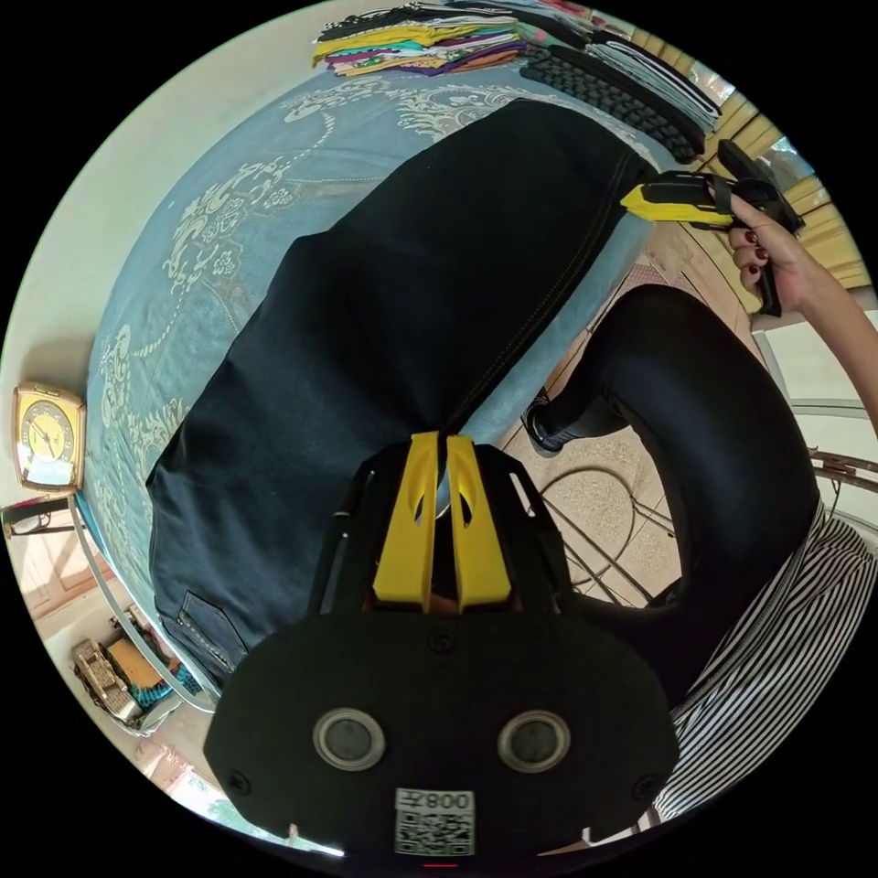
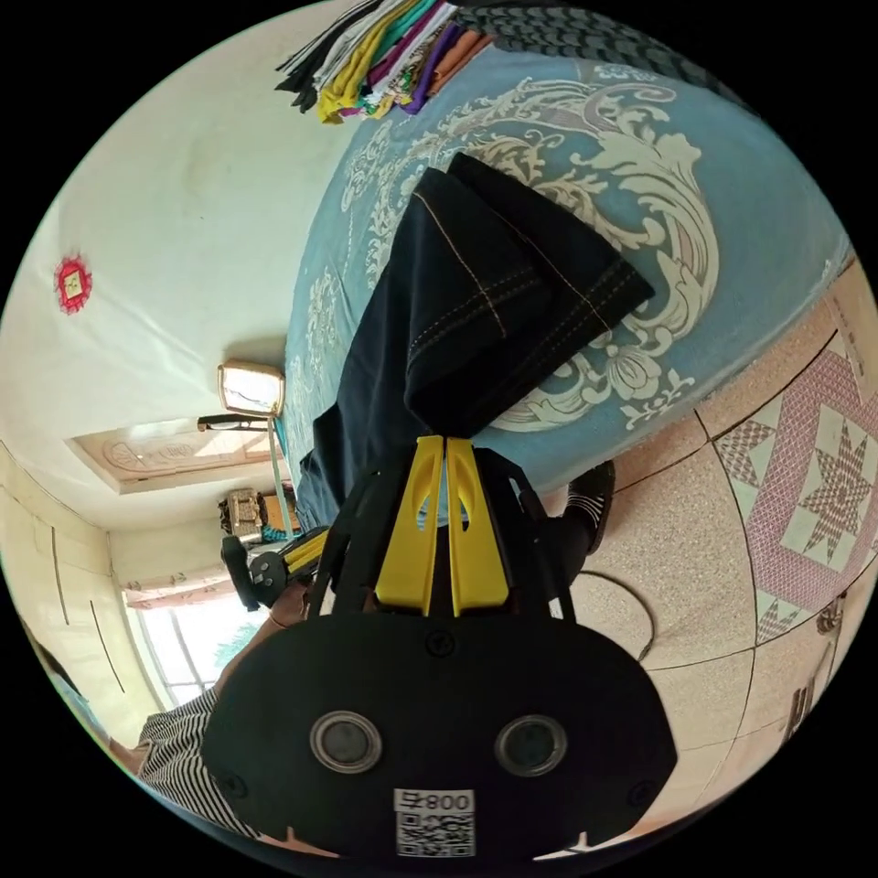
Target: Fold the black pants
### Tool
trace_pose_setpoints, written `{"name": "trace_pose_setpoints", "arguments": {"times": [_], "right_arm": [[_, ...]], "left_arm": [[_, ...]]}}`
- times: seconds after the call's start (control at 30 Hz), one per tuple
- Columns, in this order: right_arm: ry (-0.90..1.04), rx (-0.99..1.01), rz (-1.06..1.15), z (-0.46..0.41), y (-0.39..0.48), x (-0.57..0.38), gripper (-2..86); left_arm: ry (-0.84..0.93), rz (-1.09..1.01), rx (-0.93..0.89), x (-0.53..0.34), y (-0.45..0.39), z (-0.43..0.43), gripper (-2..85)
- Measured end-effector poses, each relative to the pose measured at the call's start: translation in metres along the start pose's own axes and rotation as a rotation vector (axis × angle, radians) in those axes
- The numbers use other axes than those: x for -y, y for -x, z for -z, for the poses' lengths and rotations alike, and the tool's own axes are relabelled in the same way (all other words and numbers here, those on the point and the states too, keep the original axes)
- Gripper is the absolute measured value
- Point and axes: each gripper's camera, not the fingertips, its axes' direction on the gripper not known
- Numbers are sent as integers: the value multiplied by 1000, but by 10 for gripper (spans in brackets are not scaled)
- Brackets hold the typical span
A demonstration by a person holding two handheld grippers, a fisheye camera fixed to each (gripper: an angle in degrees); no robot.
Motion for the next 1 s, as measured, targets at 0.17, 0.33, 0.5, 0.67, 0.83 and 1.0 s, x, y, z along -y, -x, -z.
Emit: {"name": "trace_pose_setpoints", "arguments": {"times": [0.17,0.33,0.5,0.67,0.83,1.0], "right_arm": [[-35,113,-61,10,-38,-19,18],[-184,244,-84,40,-75,-46,50],[-294,364,-107,52,-106,-53,69],[-301,420,-133,40,-130,-51,78],[-347,479,-105,39,-152,-59,78],[-319,454,-81,38,-159,-58,76]], "left_arm": [[-21,24,-57,13,12,10,35],[-111,36,-143,24,25,33,37],[-191,3,-239,62,29,56,39],[-236,-38,-349,148,35,70,54],[-253,-68,-408,286,45,73,76],[-243,-44,-463,405,53,60,84]]}}
